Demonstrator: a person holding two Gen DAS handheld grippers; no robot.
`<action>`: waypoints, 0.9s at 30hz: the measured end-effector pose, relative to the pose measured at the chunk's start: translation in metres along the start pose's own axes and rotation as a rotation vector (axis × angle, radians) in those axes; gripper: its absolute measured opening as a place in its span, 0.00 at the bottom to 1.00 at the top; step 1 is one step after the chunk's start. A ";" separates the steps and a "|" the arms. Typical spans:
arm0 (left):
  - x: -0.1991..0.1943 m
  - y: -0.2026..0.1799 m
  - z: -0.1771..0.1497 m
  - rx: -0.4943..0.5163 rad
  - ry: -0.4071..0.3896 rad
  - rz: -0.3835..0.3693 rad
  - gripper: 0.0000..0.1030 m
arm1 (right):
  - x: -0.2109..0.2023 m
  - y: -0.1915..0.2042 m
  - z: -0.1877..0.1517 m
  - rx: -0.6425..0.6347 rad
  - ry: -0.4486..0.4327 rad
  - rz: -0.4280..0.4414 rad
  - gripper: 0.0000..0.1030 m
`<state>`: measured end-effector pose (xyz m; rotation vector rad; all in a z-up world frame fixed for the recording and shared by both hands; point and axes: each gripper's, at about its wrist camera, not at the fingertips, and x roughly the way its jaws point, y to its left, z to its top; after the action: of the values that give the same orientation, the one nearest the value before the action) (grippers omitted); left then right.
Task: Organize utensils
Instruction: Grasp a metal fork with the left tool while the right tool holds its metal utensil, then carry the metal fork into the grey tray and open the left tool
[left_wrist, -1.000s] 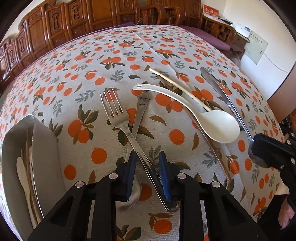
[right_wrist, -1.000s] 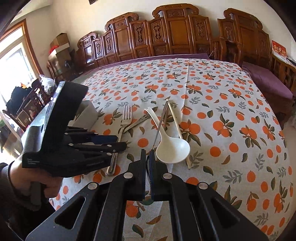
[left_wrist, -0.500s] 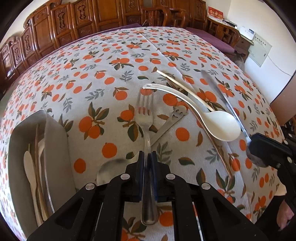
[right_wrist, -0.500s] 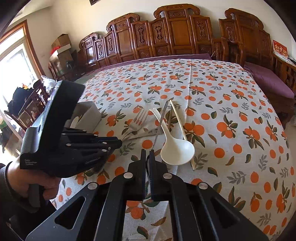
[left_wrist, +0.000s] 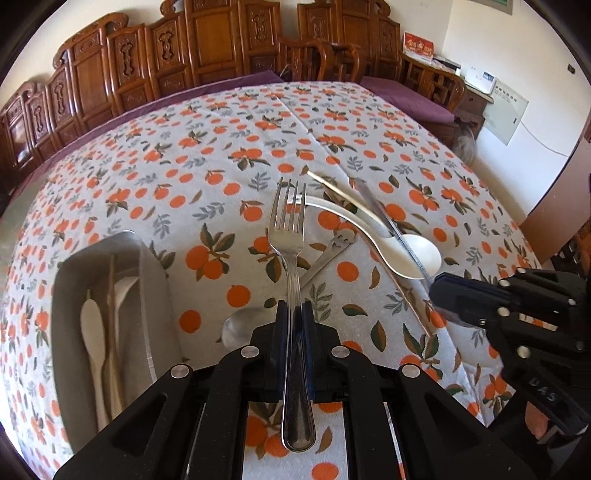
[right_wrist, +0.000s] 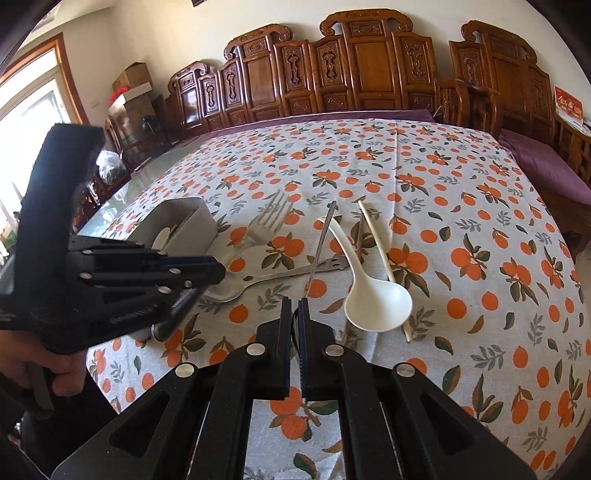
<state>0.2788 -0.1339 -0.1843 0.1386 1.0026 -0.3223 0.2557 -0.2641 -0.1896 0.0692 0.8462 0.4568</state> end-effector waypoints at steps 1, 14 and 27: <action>-0.004 0.002 0.000 -0.001 -0.006 0.000 0.06 | 0.000 0.003 0.000 -0.004 -0.002 0.004 0.04; -0.055 0.059 -0.016 -0.058 -0.080 0.027 0.06 | 0.008 0.046 0.008 -0.087 -0.009 0.050 0.04; -0.029 0.120 -0.042 -0.141 -0.022 0.059 0.06 | 0.025 0.065 0.009 -0.119 0.018 0.057 0.04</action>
<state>0.2699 -0.0038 -0.1865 0.0371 0.9943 -0.1980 0.2532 -0.1939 -0.1861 -0.0207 0.8346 0.5612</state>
